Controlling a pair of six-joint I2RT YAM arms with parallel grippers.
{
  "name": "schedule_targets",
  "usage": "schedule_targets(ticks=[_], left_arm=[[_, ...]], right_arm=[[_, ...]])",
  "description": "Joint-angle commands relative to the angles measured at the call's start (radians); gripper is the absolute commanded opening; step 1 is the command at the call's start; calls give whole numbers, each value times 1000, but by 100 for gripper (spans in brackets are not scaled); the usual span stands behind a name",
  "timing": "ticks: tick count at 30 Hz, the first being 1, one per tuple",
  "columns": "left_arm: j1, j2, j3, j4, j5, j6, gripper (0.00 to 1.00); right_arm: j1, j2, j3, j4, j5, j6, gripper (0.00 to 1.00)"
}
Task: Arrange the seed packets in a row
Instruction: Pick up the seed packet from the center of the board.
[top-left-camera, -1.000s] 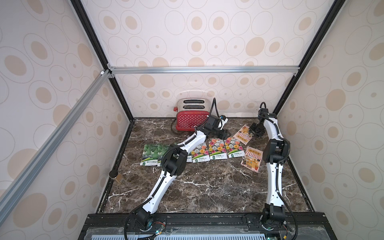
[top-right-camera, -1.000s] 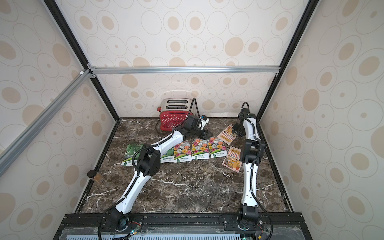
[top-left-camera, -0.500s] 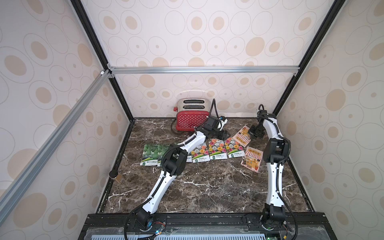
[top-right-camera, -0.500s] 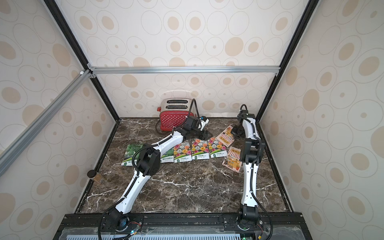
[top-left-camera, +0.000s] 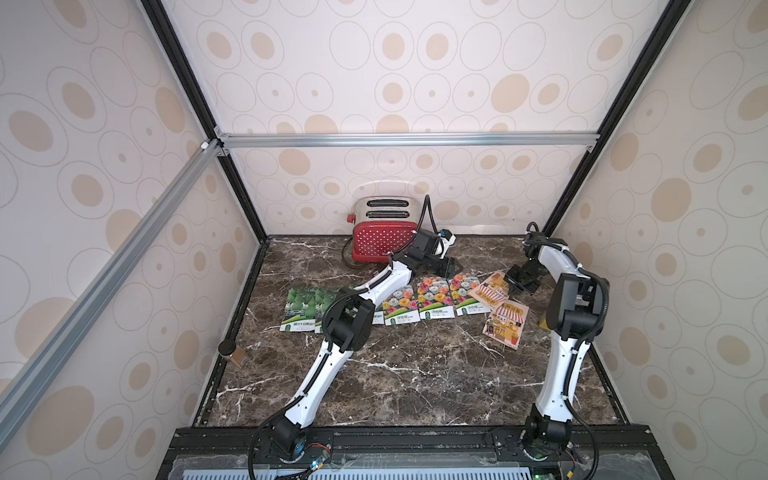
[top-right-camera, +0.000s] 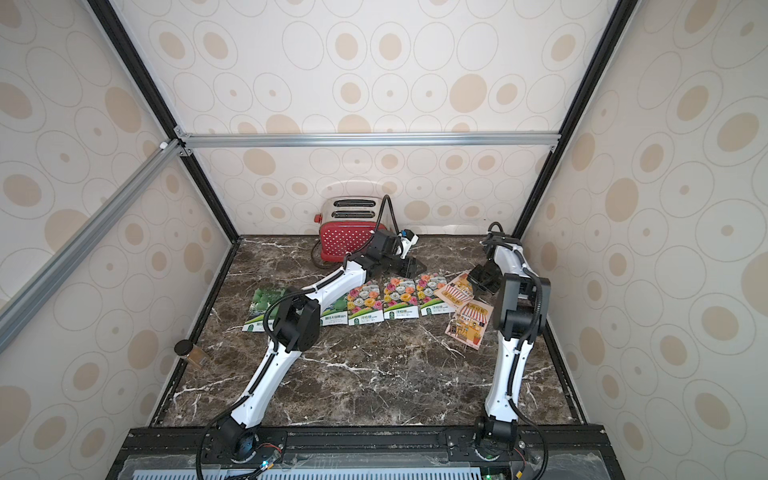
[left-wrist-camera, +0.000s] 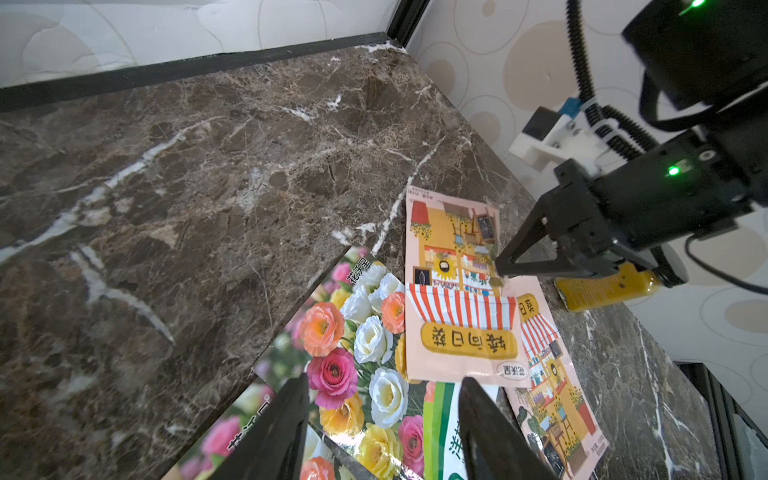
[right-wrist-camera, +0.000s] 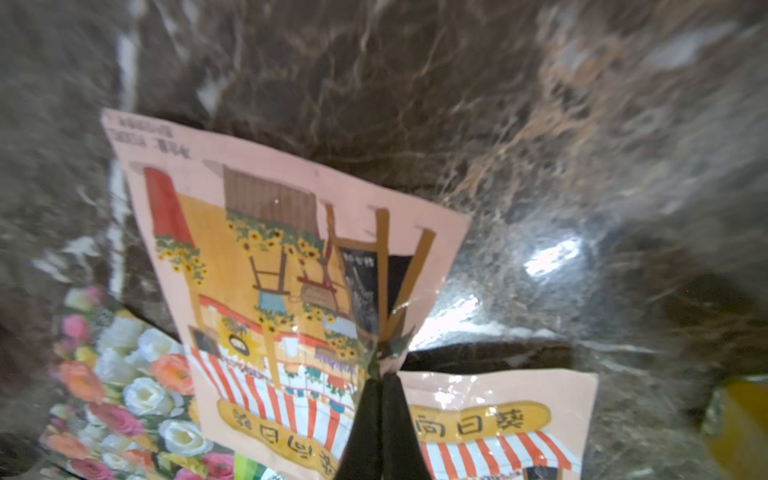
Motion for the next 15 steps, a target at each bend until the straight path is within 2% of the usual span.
schedule_targets(ticks=[1, 4, 8, 12, 15], left_arm=[[7, -45, -1, 6, 11, -6, 58], [7, -58, -8, 4, -15, -32, 56], [7, -117, -107, 99, -30, -162, 51], [7, -251, -362, 372, -21, -395, 52], [6, -336, -532, 588, -56, -562, 52]], right_arm=[[-27, -79, 24, 64, -6, 52, 0], [-26, -126, 30, 81, -28, 99, 0], [-26, -260, -124, 228, -56, 197, 0], [-26, -420, -348, 420, -66, 302, 0], [-25, -500, -454, 487, -74, 352, 0]])
